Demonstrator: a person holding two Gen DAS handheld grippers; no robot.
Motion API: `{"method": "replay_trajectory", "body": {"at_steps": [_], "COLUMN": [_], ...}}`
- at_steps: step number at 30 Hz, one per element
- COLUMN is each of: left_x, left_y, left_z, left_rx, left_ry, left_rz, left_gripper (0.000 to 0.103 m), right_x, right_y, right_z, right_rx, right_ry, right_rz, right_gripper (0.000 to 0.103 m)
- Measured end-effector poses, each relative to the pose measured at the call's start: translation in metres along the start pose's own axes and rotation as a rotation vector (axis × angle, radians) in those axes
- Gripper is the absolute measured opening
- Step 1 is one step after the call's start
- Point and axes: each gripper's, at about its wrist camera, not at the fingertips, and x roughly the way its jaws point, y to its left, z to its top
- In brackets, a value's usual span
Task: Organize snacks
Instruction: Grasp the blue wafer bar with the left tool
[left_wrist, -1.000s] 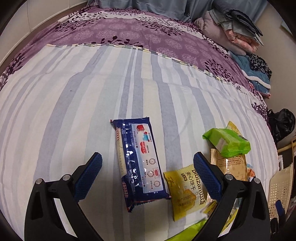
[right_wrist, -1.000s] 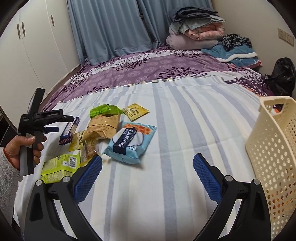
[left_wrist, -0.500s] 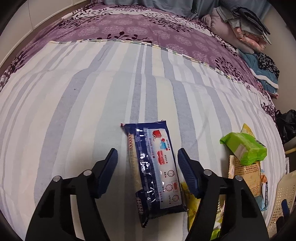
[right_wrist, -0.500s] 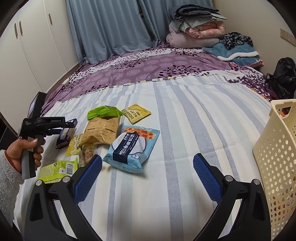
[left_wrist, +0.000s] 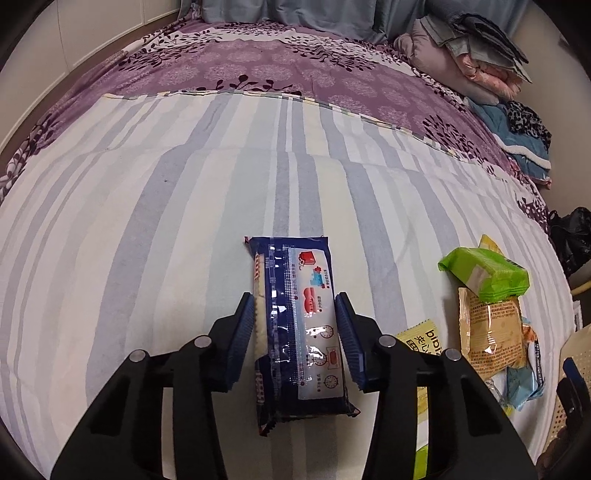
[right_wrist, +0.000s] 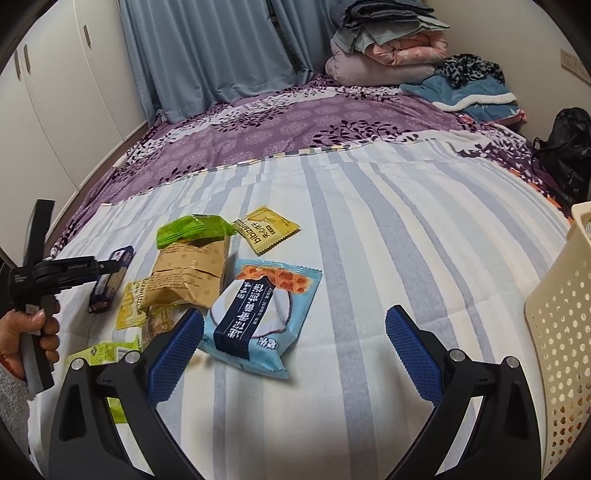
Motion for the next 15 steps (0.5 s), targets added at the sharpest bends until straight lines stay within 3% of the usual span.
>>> {"method": "replay_trajectory", "body": {"at_steps": [11,15], "left_x": [0.005,0.005], "left_y": [-0.003,-0.002], "left_z": [-0.007,-0.007], "left_rx": [0.039,0.035], "left_ry": [0.005,0.002], "left_rz": [0.014,0.006], "left_gripper": [0.046,0.046], "right_x": [0.035,0.048], "right_y": [0.022,0.030], "right_z": [0.009,0.005], "right_rx": [-0.013,-0.048], "right_ry": [0.048,0.079], "right_rz": [0.014,-0.022], "right_gripper": [0.098,0.098]}}
